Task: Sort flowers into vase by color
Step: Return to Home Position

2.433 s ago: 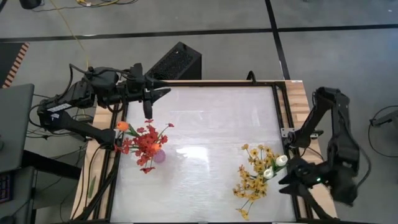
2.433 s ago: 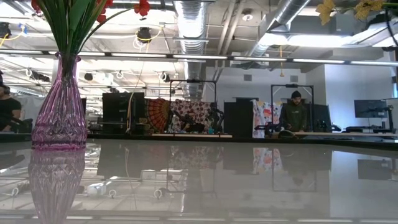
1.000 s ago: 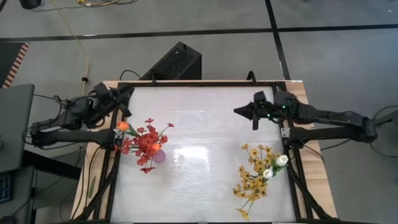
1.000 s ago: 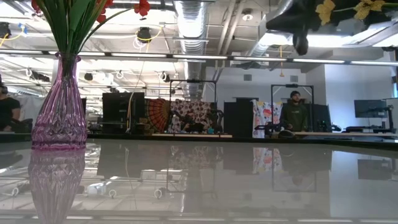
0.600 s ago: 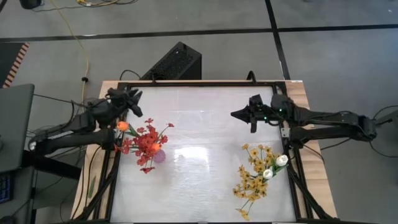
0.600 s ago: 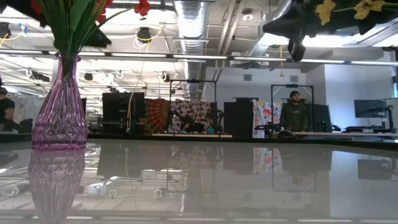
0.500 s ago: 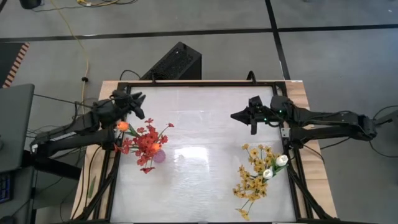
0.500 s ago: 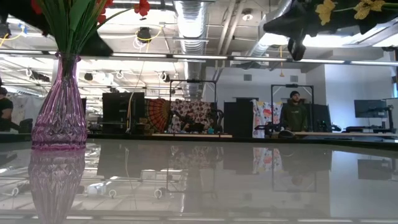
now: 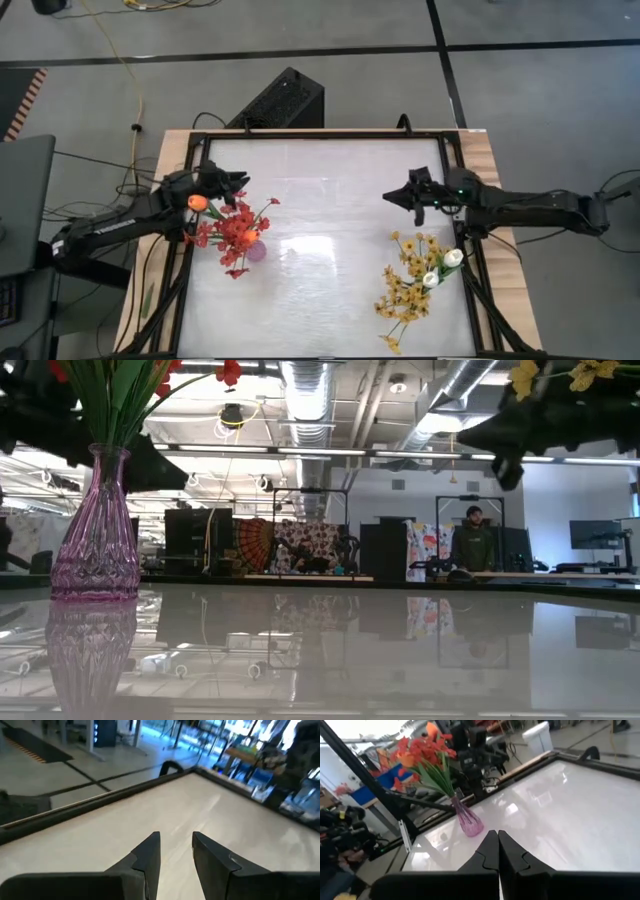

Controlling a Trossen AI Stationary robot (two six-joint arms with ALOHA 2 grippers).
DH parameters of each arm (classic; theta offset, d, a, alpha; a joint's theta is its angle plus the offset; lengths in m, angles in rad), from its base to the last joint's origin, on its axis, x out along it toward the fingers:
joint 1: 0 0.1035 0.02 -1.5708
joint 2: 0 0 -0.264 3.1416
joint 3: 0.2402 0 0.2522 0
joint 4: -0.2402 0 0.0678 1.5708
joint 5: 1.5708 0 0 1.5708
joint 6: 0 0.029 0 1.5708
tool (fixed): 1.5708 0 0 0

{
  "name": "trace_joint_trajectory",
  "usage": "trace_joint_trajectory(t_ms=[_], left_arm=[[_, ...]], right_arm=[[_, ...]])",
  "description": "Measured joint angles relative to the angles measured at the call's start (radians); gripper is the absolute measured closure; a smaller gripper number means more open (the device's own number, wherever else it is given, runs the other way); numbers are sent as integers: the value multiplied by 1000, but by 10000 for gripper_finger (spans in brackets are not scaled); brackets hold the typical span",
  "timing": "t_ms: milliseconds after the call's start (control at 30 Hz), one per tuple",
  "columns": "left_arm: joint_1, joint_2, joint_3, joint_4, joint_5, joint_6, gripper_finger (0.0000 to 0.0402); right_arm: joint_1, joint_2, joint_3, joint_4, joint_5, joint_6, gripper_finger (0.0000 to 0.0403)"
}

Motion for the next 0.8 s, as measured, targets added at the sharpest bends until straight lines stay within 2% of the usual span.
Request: trace_joint_trajectory(t_ms=[167, 467, 667, 800], left_arm=[[0, -78, -104, 108, 34, -50, 301], [0, -187, -162, 89, 60, -89, 301], [0, -196, -163, 72, 129, -100, 301], [0, -194, -163, 55, 101, -96, 301]], right_arm=[[-30, -171, -75, -18, 11, -5, 385], [-78, -430, -199, -103, 25, 6, 386], [-103, -542, -259, -159, 27, -30, 386], [-119, -562, -259, -206, 54, -16, 378]])
